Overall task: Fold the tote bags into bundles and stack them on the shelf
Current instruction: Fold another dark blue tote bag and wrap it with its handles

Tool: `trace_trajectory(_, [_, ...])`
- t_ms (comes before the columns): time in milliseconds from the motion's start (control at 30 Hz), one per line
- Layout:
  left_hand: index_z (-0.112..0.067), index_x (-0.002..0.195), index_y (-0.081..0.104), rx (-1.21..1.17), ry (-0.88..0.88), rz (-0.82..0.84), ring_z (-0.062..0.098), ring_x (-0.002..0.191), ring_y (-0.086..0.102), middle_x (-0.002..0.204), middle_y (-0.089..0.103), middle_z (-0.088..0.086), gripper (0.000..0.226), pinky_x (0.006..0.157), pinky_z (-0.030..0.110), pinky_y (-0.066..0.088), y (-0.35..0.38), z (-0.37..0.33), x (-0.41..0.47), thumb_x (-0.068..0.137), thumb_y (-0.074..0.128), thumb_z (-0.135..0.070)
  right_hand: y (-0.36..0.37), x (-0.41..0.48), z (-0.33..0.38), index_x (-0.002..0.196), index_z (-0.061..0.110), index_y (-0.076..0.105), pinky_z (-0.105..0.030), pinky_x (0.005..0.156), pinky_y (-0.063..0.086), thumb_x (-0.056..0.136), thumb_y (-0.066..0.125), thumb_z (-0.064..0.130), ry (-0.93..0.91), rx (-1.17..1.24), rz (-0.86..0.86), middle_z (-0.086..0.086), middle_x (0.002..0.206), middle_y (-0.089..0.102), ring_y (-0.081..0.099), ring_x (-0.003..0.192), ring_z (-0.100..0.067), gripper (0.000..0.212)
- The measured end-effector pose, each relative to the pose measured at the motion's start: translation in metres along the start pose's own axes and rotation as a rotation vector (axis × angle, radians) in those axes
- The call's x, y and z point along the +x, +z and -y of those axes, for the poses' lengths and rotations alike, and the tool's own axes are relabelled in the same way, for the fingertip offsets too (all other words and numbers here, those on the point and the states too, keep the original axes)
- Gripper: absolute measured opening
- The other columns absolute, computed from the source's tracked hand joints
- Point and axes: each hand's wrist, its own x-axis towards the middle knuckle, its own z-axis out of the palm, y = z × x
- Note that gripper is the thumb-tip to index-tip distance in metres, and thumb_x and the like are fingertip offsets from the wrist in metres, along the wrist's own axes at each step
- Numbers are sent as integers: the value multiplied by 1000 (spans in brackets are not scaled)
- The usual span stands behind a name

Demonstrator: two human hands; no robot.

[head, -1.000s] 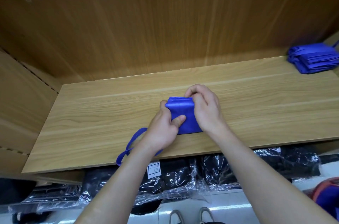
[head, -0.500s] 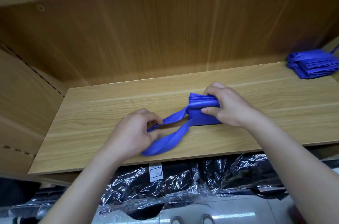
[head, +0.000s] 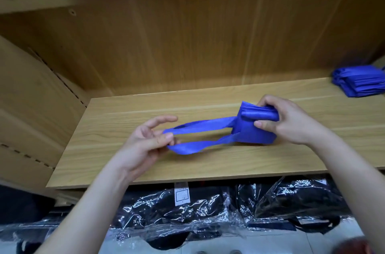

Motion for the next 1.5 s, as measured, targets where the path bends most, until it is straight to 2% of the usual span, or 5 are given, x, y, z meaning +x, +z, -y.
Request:
trace_trajectory(200, [-19,85,79,-361,139,63,24,83,73,83,74,10,34,66,32,60,28,-26,-17,58,68,0,9,0,6,81,18,59,-31,65,39,83,74,10,97,162,138,6,72,58,51,68,-13,17])
trace_trajectory(433, [-31,112,69,1712,538,-414,26,88,66,91,70,-6,60,63,36,54,13,-51,-37,72,48,7,-9,0,25,84,21,60,-33,67,43,81,74,19,51,-125,114,4,77,64,56,72,-16,15])
trace_trajectory(767, [-16,102,62,2053,849,-58,26,86,58,90,60,3,24,91,41,43,69,33,4,79,61,-24,-15,-4,40,85,21,63,-29,61,42,82,74,17,40,13,220,9,73,63,55,66,-8,12])
trace_trajectory(1167, [-9,76,66,731,87,814,23,81,68,75,71,-2,4,77,40,53,55,-57,-22,79,64,-6,-16,-10,-3,85,6,63,-20,58,42,70,71,24,236,376,302,-3,76,64,59,69,-13,25])
trace_trajectory(1500, [-33,129,60,-111,77,467,32,93,72,136,59,1,69,88,41,56,55,-27,4,77,68,12,2,-7,18,92,16,64,-27,67,45,75,72,22,109,330,256,6,77,67,60,75,-13,20])
